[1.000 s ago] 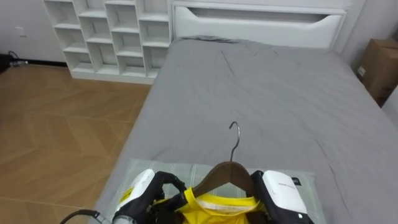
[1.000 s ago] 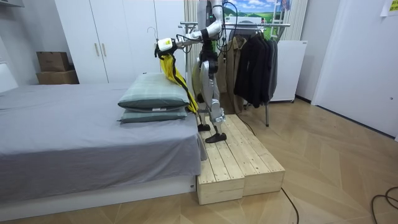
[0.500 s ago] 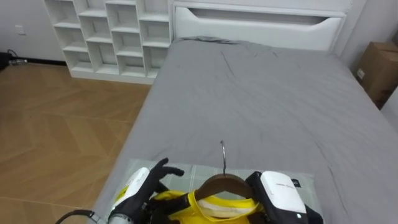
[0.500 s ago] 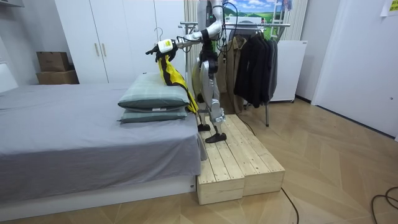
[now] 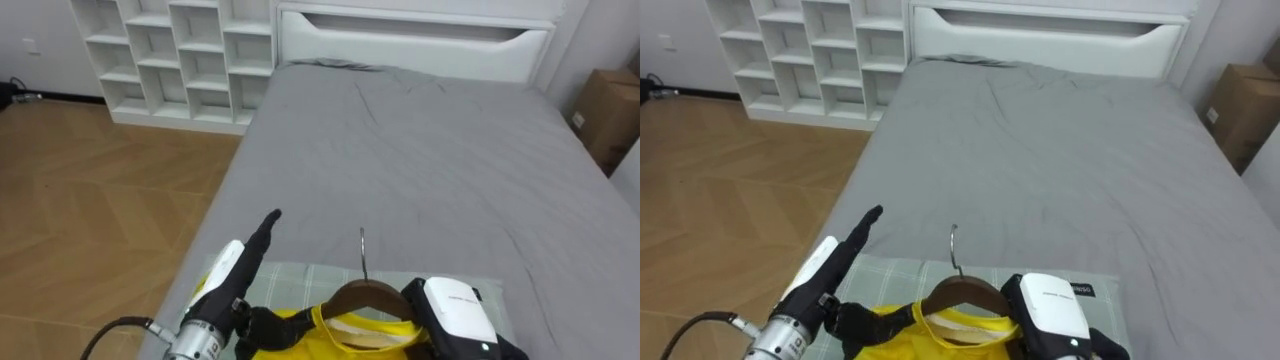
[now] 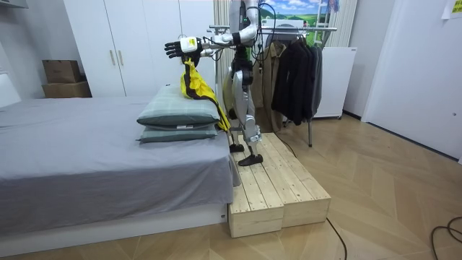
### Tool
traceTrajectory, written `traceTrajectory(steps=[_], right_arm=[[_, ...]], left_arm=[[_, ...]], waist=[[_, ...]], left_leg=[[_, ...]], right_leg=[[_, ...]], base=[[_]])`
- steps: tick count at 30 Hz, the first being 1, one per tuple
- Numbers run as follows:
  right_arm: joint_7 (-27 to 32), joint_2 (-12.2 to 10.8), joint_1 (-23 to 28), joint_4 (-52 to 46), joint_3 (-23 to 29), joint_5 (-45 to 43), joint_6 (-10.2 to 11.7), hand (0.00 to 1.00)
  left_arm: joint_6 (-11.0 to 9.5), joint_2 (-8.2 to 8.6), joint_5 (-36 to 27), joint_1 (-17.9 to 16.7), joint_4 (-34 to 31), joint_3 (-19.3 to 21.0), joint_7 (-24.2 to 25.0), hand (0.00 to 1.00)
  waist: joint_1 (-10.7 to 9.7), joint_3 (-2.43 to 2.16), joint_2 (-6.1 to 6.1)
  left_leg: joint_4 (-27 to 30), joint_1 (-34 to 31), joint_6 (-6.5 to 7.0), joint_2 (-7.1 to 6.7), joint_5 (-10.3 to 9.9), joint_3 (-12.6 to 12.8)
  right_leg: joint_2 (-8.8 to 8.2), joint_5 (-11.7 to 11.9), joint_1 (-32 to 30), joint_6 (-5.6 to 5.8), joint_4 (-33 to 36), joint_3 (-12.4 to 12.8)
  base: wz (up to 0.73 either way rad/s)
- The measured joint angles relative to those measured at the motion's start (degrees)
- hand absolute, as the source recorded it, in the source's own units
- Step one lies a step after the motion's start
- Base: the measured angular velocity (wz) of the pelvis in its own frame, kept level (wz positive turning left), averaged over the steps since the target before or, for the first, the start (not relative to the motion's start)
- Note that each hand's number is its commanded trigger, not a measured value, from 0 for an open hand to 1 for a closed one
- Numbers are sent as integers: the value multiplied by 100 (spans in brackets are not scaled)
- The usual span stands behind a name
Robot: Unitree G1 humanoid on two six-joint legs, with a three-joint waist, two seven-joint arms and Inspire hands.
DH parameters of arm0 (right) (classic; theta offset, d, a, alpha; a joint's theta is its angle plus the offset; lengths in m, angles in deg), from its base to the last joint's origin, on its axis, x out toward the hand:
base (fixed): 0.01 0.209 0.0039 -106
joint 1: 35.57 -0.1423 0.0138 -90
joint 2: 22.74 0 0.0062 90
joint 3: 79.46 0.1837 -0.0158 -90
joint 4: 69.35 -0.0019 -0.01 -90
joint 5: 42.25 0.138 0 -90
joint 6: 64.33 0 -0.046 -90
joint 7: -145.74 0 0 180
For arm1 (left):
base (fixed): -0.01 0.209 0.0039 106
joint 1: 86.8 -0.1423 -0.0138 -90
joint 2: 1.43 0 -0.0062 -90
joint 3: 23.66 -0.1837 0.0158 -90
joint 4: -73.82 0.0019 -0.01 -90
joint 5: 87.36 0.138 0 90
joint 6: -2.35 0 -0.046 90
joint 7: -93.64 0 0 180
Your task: Hang clothes
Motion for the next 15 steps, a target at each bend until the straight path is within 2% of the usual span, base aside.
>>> traceTrajectory(steps=[15], right_arm=[[0, -1, -15, 99, 1, 56, -13, 100]], left_arm=[[-2, -2, -227, -1, -22, -31, 95, 0]], waist=[[-18, 1, 49]], left_leg=[[0, 16, 0, -1, 0, 6]], right_leg=[[-1, 0, 14, 0, 2, 5]], base=[[0]])
